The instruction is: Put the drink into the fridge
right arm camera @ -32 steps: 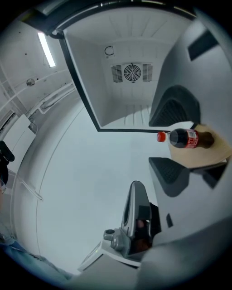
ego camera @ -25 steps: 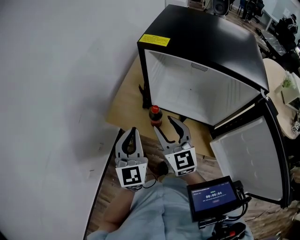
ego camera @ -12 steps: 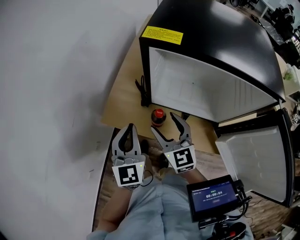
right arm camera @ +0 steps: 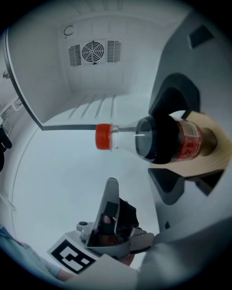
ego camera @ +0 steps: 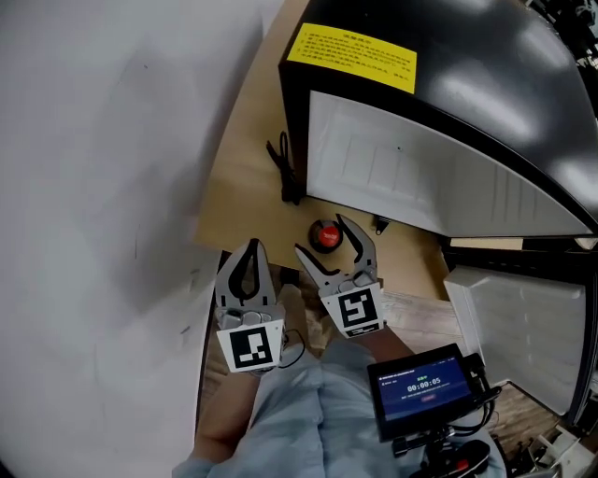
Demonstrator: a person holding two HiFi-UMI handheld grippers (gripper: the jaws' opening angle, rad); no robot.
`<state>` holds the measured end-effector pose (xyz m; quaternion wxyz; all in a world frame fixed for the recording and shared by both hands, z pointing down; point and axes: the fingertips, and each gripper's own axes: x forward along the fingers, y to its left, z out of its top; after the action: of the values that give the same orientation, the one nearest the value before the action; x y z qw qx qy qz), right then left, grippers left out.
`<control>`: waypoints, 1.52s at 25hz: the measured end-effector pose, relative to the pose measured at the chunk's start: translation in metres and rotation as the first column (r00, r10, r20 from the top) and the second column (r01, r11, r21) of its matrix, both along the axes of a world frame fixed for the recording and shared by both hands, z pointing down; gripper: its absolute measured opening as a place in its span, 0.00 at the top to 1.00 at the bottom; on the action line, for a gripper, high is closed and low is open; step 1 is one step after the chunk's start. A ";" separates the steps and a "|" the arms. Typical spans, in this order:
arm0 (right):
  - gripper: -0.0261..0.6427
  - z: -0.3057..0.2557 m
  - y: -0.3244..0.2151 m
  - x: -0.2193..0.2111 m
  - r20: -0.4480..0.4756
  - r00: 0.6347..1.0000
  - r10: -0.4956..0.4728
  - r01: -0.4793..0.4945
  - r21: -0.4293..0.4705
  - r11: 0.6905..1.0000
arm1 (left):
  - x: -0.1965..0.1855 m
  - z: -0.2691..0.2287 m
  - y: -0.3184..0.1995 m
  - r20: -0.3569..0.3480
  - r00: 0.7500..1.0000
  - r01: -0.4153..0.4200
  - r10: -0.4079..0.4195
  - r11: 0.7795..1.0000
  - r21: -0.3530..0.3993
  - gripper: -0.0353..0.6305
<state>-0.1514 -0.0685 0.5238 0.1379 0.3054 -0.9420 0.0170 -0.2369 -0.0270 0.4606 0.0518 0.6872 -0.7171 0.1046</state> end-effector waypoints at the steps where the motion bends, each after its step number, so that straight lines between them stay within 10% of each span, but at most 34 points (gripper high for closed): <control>1: 0.41 0.005 -0.001 -0.001 -0.007 1.000 0.005 -0.005 -0.014 1.000 | -0.001 0.003 -0.001 -0.002 1.000 -0.003 0.003 1.000 -0.009 0.93; 19: 0.50 0.037 -0.013 -0.006 -0.048 0.998 0.029 -0.033 -0.088 0.996 | 0.003 0.016 -0.023 -0.005 0.996 -0.086 0.086 0.995 -0.045 0.93; 38: 0.50 -0.069 -0.049 0.028 0.011 0.983 0.183 -0.183 0.021 0.983 | 0.060 -0.061 -0.071 0.005 0.947 -0.318 0.321 0.936 0.152 0.93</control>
<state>-0.1235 -0.1178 0.4548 0.1282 0.3920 -0.9108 0.0204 -0.1769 -0.0983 0.3997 -0.0107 0.7974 -0.6012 0.0501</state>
